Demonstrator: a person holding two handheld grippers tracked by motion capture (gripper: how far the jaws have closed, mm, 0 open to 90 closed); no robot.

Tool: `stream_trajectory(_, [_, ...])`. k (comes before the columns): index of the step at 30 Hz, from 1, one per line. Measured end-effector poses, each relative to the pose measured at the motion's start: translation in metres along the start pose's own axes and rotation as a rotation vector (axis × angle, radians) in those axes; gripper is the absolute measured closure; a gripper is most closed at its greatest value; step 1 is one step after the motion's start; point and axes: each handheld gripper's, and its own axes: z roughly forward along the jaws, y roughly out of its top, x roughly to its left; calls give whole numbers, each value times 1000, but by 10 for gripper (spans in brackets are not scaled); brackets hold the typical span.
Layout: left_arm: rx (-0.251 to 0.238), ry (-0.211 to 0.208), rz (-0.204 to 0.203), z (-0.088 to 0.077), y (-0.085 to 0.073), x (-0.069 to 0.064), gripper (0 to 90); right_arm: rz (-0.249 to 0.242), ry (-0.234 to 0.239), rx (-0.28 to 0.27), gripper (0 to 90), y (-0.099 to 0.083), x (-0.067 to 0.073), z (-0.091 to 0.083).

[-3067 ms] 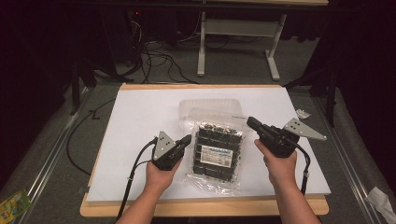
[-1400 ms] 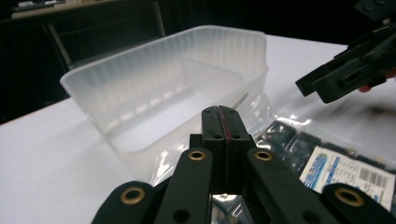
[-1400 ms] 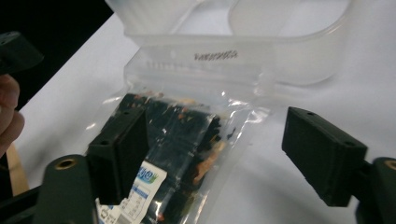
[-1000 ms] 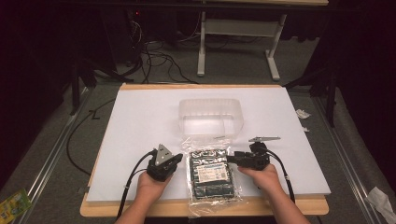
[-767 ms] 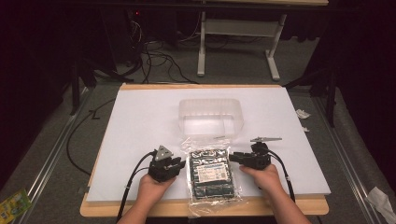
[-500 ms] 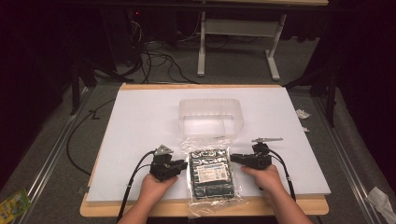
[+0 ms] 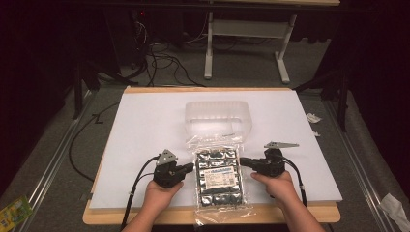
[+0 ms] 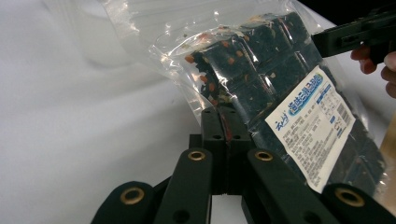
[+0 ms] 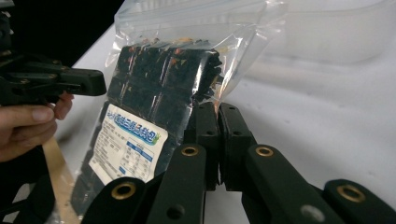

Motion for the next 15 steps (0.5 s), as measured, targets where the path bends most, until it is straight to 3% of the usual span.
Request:
stream_trajectory(5, [-65,10,34,-8,8,-7,900,-40,6,-82,900,9,9,-15])
stream_trajectory(7, [-93,14,48,-11,12,-9,900,-45,3,-92,900,10,11,-16])
stream_trajectory(11, [-157,37,93,-16,25,-14,900,-77,-11,-163,900,18,17,-24])
stream_trajectory(15, [-241,74,164,-25,44,-22,900,-119,-34,-257,900,27,27,-34])
